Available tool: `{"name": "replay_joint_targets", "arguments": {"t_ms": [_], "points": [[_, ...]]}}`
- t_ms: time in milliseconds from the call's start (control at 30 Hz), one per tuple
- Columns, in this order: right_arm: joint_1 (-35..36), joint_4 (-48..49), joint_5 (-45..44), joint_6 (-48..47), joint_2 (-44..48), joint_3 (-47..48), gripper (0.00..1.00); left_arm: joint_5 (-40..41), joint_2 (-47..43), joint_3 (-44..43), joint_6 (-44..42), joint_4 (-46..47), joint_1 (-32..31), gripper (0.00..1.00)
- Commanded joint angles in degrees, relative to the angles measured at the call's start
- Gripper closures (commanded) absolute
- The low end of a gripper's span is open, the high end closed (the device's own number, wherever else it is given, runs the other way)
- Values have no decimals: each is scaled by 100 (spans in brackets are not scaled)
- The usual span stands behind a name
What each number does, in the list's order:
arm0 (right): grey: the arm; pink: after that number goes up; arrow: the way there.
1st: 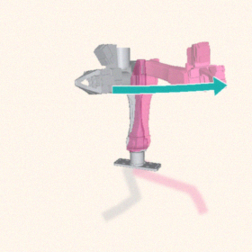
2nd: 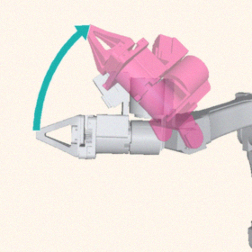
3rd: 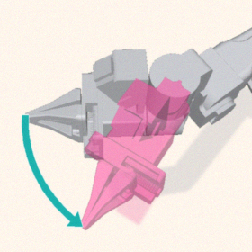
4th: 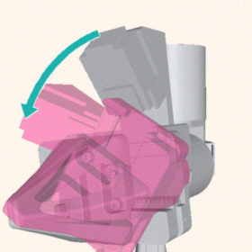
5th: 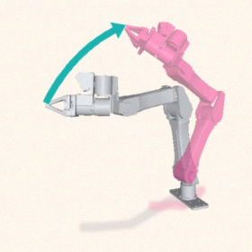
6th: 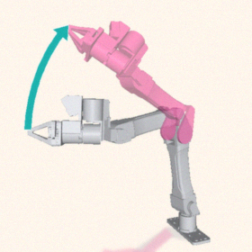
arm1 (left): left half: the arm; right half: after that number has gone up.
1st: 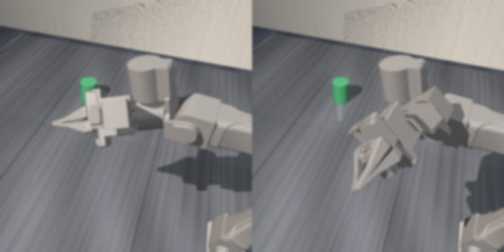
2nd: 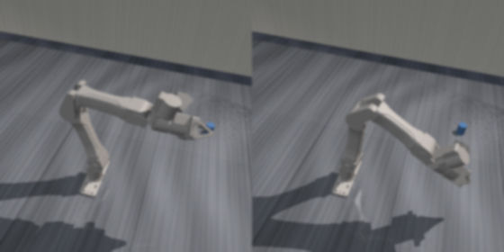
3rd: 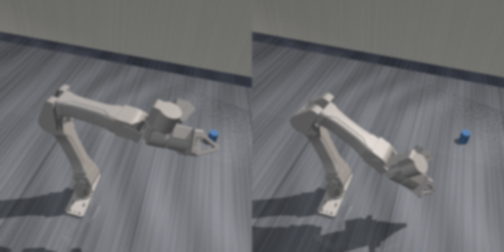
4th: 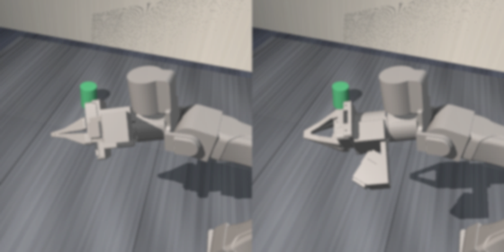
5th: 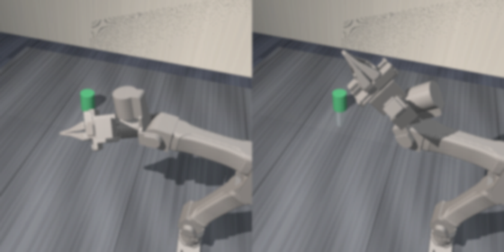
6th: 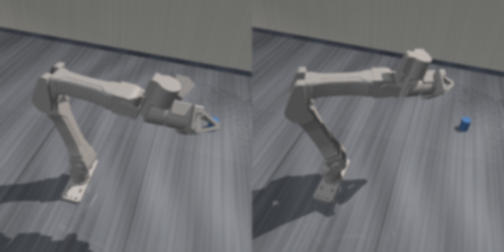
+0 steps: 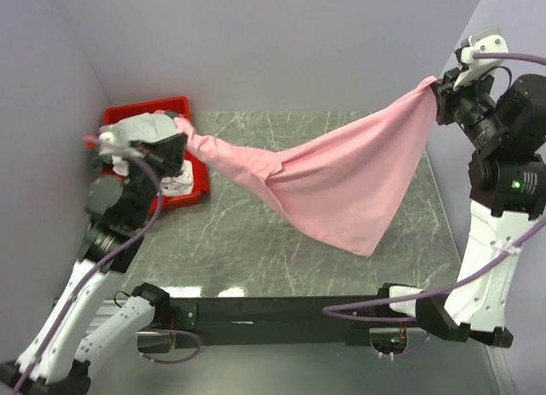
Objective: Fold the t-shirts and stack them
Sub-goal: Flatten the tshirt out
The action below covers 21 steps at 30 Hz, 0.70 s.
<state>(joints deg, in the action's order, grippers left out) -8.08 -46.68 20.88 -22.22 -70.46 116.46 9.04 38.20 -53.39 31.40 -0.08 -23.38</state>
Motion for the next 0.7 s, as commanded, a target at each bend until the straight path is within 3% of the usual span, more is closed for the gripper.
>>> {"name": "replay_joint_targets", "arguments": {"t_ms": [0, 133, 200, 333, 500, 667], "points": [[-27, 185, 354, 410, -573, 78, 100, -341, 854, -153, 349, 727, 43, 99], [-19, 98, 75, 657, -1803, 1227, 100, -824, 2451, -1442, 367, 1079, 123, 100], [-45, 53, -31, 780, -2190, 1954, 100, -990, 2806, -1910, 323, 1220, 140, 99], [-106, 219, -67, 824, -1921, 1864, 100, -1132, 2949, -2405, 244, 1379, 140, 99], [-203, 870, -155, 448, -745, -101, 100, -1132, 2124, -1247, 454, 1265, 140, 99], [-238, 889, -269, 174, -206, -1020, 100, -1438, 1042, 564, 1078, 791, 140, 99]]}}
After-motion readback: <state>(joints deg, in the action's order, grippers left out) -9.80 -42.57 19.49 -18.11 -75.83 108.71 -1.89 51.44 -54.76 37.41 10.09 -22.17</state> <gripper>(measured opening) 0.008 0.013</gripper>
